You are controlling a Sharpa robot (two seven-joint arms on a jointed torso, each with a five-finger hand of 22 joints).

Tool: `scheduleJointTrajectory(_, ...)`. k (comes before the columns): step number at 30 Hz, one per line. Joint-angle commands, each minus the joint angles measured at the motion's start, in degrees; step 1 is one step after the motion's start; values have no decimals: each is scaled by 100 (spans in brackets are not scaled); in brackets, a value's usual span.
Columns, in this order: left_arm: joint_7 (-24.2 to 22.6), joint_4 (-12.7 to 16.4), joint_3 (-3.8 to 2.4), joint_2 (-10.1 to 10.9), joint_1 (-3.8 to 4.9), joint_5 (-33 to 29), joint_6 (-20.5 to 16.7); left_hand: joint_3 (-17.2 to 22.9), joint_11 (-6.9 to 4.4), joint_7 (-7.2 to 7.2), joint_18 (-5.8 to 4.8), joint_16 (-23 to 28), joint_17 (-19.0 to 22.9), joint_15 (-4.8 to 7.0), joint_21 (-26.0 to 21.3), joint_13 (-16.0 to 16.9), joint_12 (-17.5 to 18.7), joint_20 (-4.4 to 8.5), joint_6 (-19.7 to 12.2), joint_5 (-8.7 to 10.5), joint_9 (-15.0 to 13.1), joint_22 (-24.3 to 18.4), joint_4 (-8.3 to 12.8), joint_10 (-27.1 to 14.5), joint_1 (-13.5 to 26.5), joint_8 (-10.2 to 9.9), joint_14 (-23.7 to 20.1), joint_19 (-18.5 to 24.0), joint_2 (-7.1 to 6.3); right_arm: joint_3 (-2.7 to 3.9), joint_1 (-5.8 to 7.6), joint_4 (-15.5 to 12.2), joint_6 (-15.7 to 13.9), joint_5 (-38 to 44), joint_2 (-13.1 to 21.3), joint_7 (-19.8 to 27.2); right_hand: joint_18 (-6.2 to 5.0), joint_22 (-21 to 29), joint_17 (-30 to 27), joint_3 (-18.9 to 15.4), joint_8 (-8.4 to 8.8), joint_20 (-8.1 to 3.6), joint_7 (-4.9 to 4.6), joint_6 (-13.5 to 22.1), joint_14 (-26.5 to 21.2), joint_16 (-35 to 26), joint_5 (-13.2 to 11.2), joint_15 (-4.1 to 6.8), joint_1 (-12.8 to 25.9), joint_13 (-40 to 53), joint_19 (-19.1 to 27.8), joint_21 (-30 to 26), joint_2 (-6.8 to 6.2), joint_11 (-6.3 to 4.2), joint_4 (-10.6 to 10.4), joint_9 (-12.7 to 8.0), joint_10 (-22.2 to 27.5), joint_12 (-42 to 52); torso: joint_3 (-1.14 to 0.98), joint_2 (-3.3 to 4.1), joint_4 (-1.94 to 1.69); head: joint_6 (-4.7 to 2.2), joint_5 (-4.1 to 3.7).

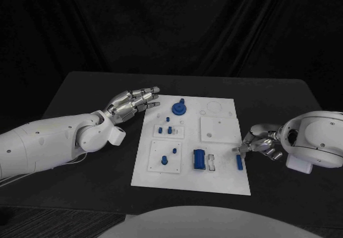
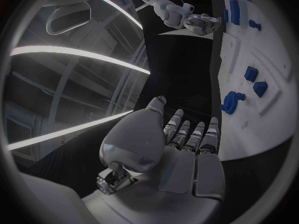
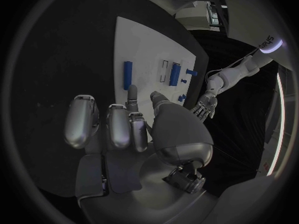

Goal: Assemble the parts on the task board

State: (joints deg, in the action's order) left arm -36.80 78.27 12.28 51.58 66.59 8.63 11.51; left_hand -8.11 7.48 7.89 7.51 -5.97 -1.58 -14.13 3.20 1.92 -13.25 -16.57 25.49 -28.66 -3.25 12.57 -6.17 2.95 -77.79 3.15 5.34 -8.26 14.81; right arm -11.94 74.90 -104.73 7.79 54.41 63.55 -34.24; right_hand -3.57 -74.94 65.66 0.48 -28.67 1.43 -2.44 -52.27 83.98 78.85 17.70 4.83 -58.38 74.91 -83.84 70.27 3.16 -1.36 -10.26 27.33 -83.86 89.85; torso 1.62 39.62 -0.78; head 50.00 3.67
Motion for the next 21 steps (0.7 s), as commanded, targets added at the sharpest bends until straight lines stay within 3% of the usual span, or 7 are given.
scheduleJointTrajectory(1,-44,17,-5,-14,-8,-32,64,28,34,36,-112,-17,-3,-26,22,6,-39,-11,15,-20,-5,-9,3,-9,10,20,9,-30,27,1,-63,-31,118,587,9,-124,-57,-954,-11,-7,29,-37,-2,-60,223,-18,-7,56,-65,1509,-8,30,14,-47,38,-7,-614,15,1,-1,-1,0,-32)
scheduleJointTrajectory(4,-37,18,-5,-14,-8,-32,71,34,34,38,-113,-16,-3,-26,21,5,-34,-11,10,-26,-4,-14,9,-9,8,20,7,-28,28,1,-100,-50,69,800,0,-127,-53,-961,-12,-13,-9,-65,43,-212,227,-15,-104,87,-86,1509,-19,51,7,-85,57,23,-614,15,0,0,-1,0,-52)
scheduleJointTrajectory(8,-32,11,-5,-16,-9,-32,76,47,34,39,-115,-16,-2,-26,21,5,-36,-10,11,-40,-5,-16,22,-9,3,20,5,-29,28,1,-119,-71,1,1069,-10,-128,-43,-973,-131,-58,-211,-123,127,-362,223,-57,-262,144,-67,1509,-48,98,-6,-155,48,229,-614,15,-1,2,-1,0,-55)
scheduleJointTrajectory(10,-28,7,-5,-19,-9,-32,81,47,34,39,-115,-16,-2,-26,21,5,-36,-10,11,-40,-5,-16,22,-9,3,20,5,-29,28,1,-124,-76,-12,1182,-14,-130,-36,-980,-127,-99,-488,-162,191,-372,229,-42,-368,196,-60,1509,-63,118,-5,-208,37,529,-614,15,1,2,2,0,-58)
scheduleJointTrajectory(12,-27,3,-5,-23,-9,-32,85,55,34,40,-116,-18,-2,-26,21,5,-31,-9,12,-49,-5,-18,31,-10,0,20,6,-30,28,1,-128,-78,-9,1259,-15,-133,-38,-981,-152,-149,-871,-213,248,-224,227,-39,-488,223,-50,1509,-68,114,12,-262,3,998,-614,15,2,1,1,0,-64)
scheduleJointTrajectory(17,-23,-4,-5,-32,-11,-32,98,55,34,40,-116,-18,-2,-26,21,5,-31,-9,12,-49,-5,-18,31,-10,0,20,6,-30,28,1,-149,-83,47,1429,-25,-144,-33,-983,-171,-181,-889,-211,229,-62,224,-40,-543,232,-38,1509,-70,112,17,-253,-25,1123,-614,15,1,-1,0,0,-67)
scheduleJointTrajectory(21,-17,-4,-5,-33,-13,-32,108,55,34,40,-116,-18,-2,-26,21,5,-31,-9,12,-49,-5,-18,31,-10,0,20,6,-30,28,1,-186,-70,104,1491,-44,-153,-32,-979,-218,-188,-590,-178,147,107,217,-52,-529,185,-99,1509,-67,91,25,-188,-5,1000,-614,15,0,-1,-2,0,-68)
